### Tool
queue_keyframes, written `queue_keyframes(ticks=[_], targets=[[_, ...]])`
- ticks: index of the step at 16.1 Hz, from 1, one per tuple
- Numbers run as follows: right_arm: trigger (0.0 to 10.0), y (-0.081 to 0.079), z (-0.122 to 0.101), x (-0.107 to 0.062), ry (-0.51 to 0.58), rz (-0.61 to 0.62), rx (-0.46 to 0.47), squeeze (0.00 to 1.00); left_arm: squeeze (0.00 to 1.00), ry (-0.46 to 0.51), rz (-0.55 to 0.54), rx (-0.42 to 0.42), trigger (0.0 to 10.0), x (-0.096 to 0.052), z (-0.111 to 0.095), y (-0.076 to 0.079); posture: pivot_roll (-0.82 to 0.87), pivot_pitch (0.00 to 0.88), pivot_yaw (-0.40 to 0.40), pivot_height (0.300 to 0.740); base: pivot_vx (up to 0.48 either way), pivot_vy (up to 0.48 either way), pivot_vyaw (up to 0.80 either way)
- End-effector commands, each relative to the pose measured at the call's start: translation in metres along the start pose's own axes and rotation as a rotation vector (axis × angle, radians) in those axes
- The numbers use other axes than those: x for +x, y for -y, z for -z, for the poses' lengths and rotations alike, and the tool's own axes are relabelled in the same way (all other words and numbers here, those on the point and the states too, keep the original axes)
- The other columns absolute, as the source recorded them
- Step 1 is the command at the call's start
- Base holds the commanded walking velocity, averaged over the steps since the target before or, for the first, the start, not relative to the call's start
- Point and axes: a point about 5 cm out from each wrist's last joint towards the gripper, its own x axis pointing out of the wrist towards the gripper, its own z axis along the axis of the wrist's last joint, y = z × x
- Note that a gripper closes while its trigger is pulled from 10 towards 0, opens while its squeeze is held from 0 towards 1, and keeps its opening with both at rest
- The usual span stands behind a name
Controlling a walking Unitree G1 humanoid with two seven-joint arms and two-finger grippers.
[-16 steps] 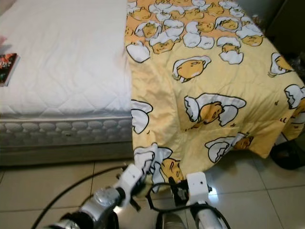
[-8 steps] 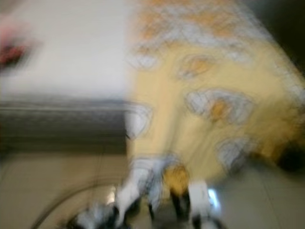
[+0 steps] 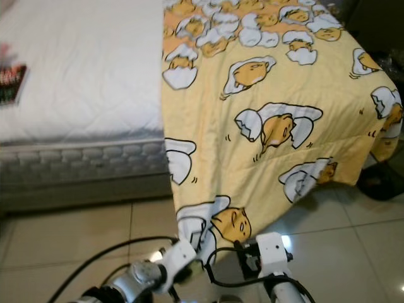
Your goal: Clean up the room
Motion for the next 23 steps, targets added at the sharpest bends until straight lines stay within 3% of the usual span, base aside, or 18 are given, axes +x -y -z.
queue_keyframes(ticks=[1, 2, 4, 5, 6, 7, 8, 9, 11, 12, 13, 16, 19, 23], targets=[[10.0, -0.005, -0.008, 0.0, 0.044, -0.018, 0.001, 0.0, 1.0, -0.052, -0.052, -0.013, 10.0, -0.006, 0.021, -0.007, -0.1, 0.147, -0.009, 0.74, 0.0, 0.0, 0.0], [10.0, -0.003, -0.017, 0.002, 0.086, -0.009, -0.013, 0.0, 1.0, 0.004, -0.195, -0.012, 10.0, -0.017, 0.02, -0.035, -0.1, 0.14, -0.002, 0.74, 0.0, 0.0, 0.0], [10.0, 0.002, -0.026, 0.005, 0.119, 0.022, -0.008, 0.0, 1.0, 0.083, -0.305, -0.038, 10.0, -0.028, 0.014, -0.059, -0.09, 0.131, -0.003, 0.74, 0.0, 0.0, 0.0], [10.0, 0.01, -0.038, 0.009, 0.161, 0.071, 0.006, 0.0, 1.0, 0.243, -0.422, -0.132, 10.0, -0.046, -0.001, -0.089, -0.07, 0.115, -0.006, 0.74, 0.0, 0.0, 0.0], [10.0, 0.013, -0.043, 0.01, 0.177, 0.09, 0.015, 0.0, 1.0, 0.31, -0.464, -0.168, 10.0, -0.054, -0.007, -0.1, -0.07, 0.111, -0.007, 0.74, 0.0, 0.0, 0.0], [10.0, 0.021, -0.055, 0.016, 0.22, 0.126, 0.048, 0.0, 1.0, 0.472, -0.543, -0.22, 10.0, -0.071, -0.026, -0.12, -0.05, 0.083, -0.01, 0.74, 0.0, 0.0, 0.0], [10.0, 0.028, -0.067, 0.022, 0.251, 0.151, 0.066, 0.0, 1.0, 0.619, -0.613, -0.233, 10.0, -0.088, -0.047, -0.131, -0.03, 0.061, -0.016, 0.74, 0.0, 0.0, 0.0], [10.0, 0.032, -0.076, 0.027, 0.266, 0.164, 0.081, 0.0, 1.0, 0.729, -0.67, -0.263, 10.0, -0.102, -0.063, -0.134, -0.02, 0.044, -0.019, 0.74, 0.0, 0.0, 0.0], [10.0, 0.032, -0.083, 0.034, 0.285, 0.146, 0.065, 0.0, 1.0, 0.83, -0.669, -0.269, 10.0, -0.112, -0.079, -0.128, 0.01, 0.0, -0.021, 0.74, 0.0, 0.0, 0.0], [10.0, 0.031, -0.085, 0.037, 0.281, 0.141, 0.042, 0.0, 0.31, 0.861, -0.665, -0.253, 10.0, -0.116, -0.085, -0.125, 0.02, 0.0, -0.023, 0.74, 0.0, -0.48, 0.0], [10.0, 0.03, -0.088, 0.04, 0.288, 0.14, 0.052, 0.0, 0.0, 0.862, -0.666, -0.256, 10.0, -0.114, -0.088, -0.125, 0.03, 0.0, -0.026, 0.74, 0.0, -0.472, -0.69], [10.0, 0.027, -0.097, 0.052, 0.291, 0.131, 0.048, 0.0, 0.0, 0.804, -0.69, -0.335, 10.0, -0.1, -0.089, -0.13, 0.03, 0.0, -0.028, 0.74, 0.0, -0.315, -0.74], [10.0, 0.028, -0.101, 0.059, 0.301, 0.127, 0.051, 0.0, 0.0, 0.773, -0.721, -0.328, 10.0, -0.101, -0.096, -0.133, 0.04, 0.0, -0.025, 0.74, 0.0, 0.0, -0.74], [10.0, 0.025, -0.099, 0.069, 0.275, 0.128, 0.044, 0.0, 0.0, 0.787, -0.716, -0.354, 10.0, -0.098, -0.107, -0.133, 0.08, 0.0, -0.059, 0.74, 0.412, 0.0, 0.0]])
